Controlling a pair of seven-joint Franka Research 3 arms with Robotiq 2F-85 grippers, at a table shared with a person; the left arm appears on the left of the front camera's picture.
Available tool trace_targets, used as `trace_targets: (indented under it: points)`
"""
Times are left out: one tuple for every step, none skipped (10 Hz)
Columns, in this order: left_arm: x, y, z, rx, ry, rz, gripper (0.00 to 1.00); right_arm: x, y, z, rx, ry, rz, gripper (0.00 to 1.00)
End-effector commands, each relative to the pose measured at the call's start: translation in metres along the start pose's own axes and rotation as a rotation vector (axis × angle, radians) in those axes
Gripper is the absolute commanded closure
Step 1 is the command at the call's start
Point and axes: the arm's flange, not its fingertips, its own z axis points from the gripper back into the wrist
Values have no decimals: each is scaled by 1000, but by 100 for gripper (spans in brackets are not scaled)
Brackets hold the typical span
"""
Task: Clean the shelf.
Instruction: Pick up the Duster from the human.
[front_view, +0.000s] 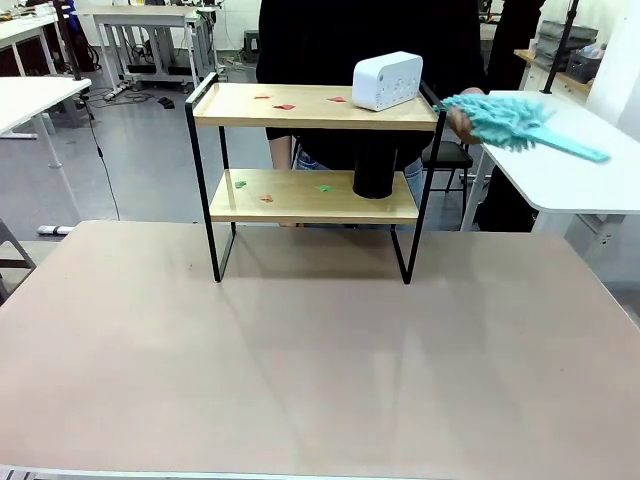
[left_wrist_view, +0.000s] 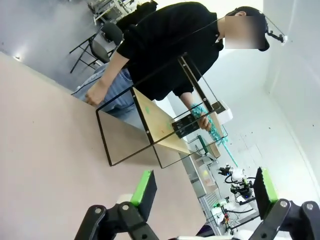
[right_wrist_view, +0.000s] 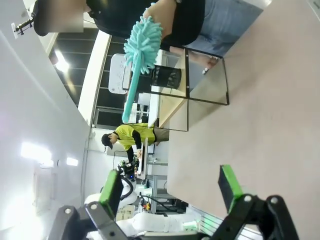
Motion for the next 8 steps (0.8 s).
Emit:
trace_targets:
  points:
    - [-5,-2,0,-10,16,-31,0,2,-1,2,16,-20,20,0]
    - [-5,-2,0,-10,16,-31,0,2,-1,2,16,-20,20,0]
    - [-5,-2,0,-10,16,-31,0,2,-1,2,16,-20,20,0]
    - [-5,-2,0,-10,16,-31,0,2,-1,2,16,-20,20,0]
    - [-5,-2,0,-10,16,-31,0,2,-1,2,16,-20,20,0]
    - [-5,-2,0,-10,16,-31,0,2,-1,2,16,-20,20,0]
    - [-5,-2,0,-10,16,-31,0,2,-1,2,16,-20,20,0]
    - [-5,-2,0,-10,16,-31,0,2,-1,2,16,-20,20,0]
